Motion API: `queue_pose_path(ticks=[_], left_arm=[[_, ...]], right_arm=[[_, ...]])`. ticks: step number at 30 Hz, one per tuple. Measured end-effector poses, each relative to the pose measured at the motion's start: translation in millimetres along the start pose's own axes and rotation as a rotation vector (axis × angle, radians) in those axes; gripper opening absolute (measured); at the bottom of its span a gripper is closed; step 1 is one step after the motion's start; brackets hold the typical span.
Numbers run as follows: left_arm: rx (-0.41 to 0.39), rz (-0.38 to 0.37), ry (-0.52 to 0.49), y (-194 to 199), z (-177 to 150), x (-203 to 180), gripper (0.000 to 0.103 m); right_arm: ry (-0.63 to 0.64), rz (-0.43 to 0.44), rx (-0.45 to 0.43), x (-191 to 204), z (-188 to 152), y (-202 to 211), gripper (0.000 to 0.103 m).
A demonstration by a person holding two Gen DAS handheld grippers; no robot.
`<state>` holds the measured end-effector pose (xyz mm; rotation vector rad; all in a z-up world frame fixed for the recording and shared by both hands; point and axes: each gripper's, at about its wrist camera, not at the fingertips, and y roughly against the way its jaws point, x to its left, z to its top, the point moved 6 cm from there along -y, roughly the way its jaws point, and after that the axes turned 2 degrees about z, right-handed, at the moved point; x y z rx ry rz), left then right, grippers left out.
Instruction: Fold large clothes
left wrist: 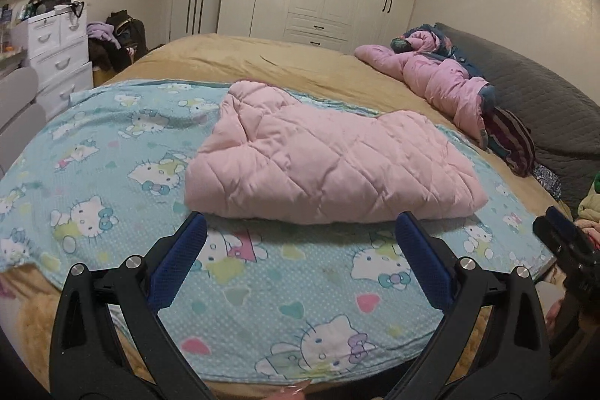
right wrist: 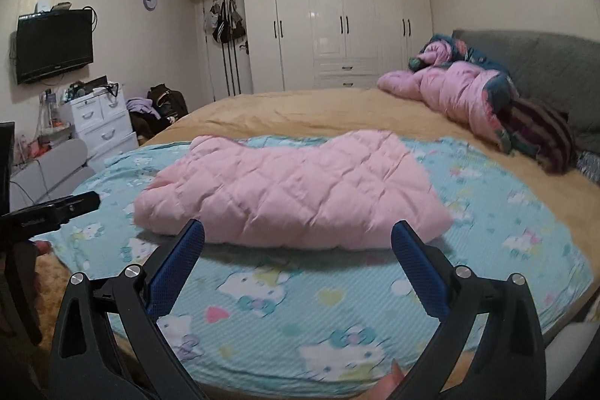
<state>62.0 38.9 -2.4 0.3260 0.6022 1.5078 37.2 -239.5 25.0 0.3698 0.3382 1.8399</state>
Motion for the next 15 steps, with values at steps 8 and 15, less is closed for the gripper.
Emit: queue_pose_path(ticks=[8,15], left_arm=[[-0.005,0.012,-0.021,2.2,-7.3,-10.5,0.094],[-0.010,0.036,-0.028,3.1,-8.1,-11.0,0.094]], right_arm=[[-0.003,0.003,0.061,11.1,-11.0,-10.2,0.099],[-0.012,0.016,0.071,13.5,-13.5,-11.0,0.099]])
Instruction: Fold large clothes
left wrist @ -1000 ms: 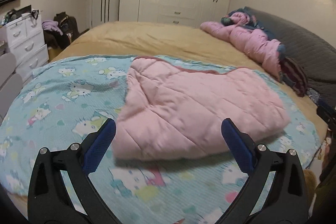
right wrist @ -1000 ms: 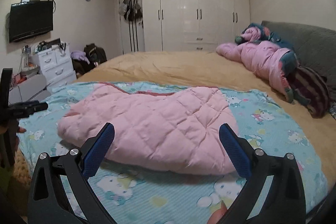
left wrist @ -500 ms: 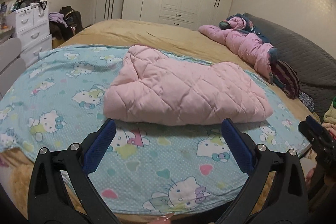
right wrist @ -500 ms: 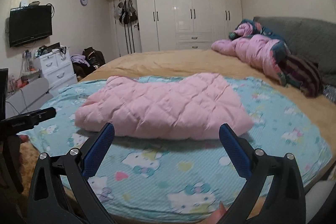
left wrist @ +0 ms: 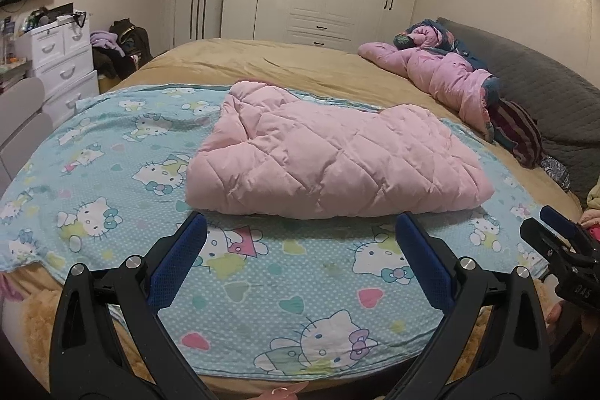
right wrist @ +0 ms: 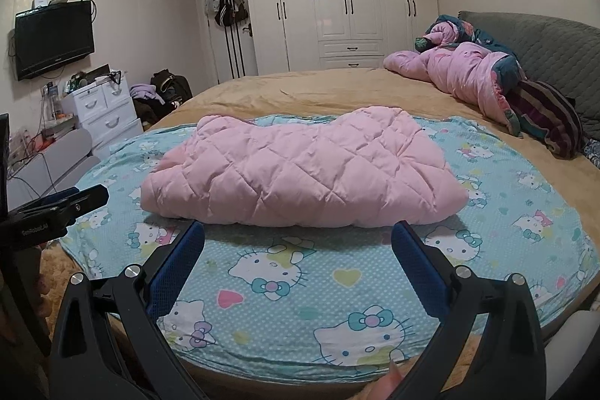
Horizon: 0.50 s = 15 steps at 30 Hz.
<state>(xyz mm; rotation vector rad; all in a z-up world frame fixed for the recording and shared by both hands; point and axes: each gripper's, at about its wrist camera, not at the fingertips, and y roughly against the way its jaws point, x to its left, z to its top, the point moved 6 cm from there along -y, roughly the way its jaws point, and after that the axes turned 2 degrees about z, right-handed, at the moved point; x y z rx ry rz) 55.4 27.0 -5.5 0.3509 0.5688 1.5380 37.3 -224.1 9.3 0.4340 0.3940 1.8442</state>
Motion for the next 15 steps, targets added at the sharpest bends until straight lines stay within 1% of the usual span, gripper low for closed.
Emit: queue_pose_path(ticks=[15], left_arm=[[0.004,0.018,0.000,1.2,-0.9,1.3,0.094]], right_arm=[[-0.016,-0.001,0.001,-0.8,-0.4,2.7,0.099]])
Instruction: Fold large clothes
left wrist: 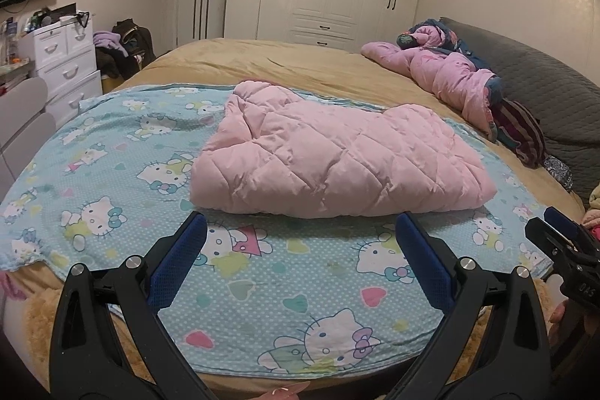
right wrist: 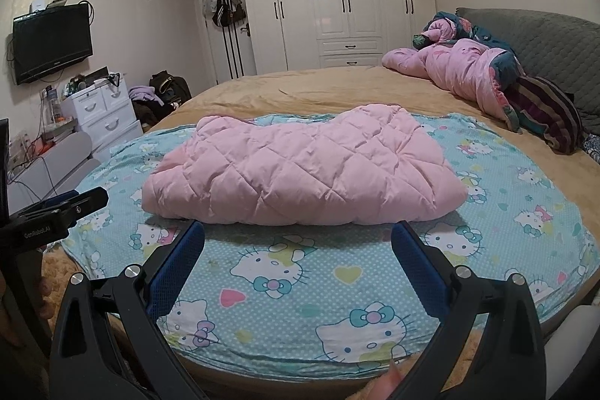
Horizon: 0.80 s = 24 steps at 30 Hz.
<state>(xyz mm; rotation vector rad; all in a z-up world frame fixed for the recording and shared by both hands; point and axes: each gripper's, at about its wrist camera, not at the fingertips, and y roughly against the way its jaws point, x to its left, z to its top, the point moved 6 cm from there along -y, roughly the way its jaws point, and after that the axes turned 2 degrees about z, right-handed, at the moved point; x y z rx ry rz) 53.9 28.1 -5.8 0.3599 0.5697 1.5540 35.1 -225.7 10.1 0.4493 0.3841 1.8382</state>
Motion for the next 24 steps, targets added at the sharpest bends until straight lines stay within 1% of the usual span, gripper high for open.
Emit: queue_pose_path(ticks=[24], left_arm=[[0.004,0.015,-0.020,-1.0,-1.0,1.3,0.094]], right_arm=[[0.000,0.003,0.007,-0.3,-1.7,1.5,0.099]])
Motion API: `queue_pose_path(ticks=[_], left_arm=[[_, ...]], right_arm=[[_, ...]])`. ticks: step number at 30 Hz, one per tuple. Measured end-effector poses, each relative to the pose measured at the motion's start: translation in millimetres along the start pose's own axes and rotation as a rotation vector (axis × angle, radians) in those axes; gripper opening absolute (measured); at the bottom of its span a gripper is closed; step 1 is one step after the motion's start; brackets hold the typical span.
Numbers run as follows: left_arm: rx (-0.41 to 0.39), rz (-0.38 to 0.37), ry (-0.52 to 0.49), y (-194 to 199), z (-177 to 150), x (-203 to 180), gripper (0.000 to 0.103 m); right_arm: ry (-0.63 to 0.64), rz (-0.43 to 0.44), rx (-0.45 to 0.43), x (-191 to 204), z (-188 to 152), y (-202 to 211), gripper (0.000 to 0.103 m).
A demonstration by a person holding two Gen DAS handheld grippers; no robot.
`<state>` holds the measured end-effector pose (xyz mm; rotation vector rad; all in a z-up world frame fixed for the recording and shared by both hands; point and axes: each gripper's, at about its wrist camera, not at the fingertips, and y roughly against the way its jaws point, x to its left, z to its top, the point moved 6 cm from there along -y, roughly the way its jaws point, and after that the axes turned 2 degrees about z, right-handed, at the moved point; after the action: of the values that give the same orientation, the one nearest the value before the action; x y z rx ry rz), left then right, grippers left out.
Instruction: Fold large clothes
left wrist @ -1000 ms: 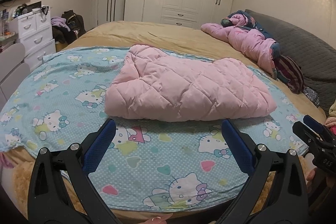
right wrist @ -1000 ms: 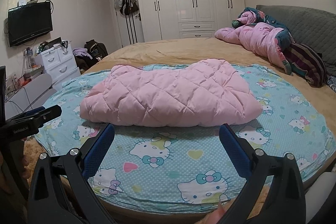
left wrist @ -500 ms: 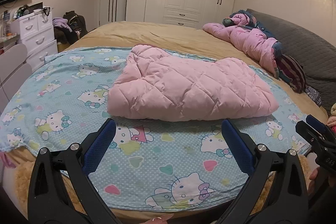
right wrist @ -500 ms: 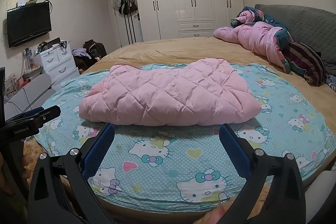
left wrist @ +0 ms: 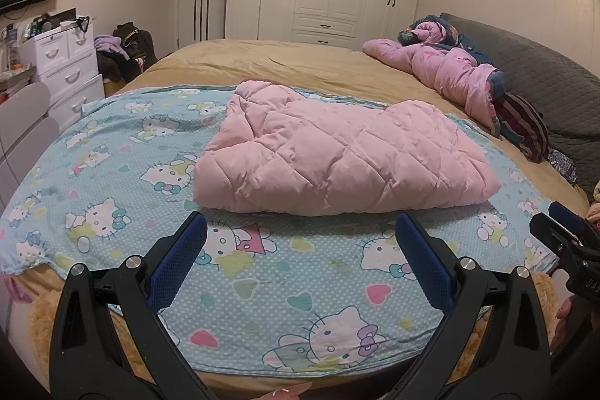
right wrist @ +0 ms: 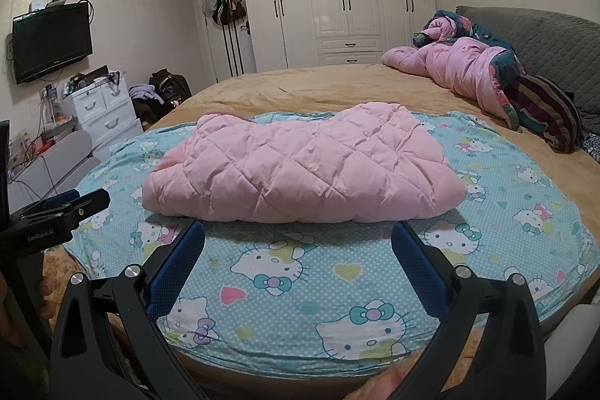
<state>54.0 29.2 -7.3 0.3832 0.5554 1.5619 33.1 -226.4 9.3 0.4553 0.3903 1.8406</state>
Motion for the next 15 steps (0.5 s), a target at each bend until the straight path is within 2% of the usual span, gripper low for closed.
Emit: queue_pose_path(ticks=[15], left_arm=[[0.000,0.001,-0.004,0.2,-1.0,-0.2,0.094]], right_arm=[[0.000,0.003,0.002,-0.4,-0.3,0.0,0.099]])
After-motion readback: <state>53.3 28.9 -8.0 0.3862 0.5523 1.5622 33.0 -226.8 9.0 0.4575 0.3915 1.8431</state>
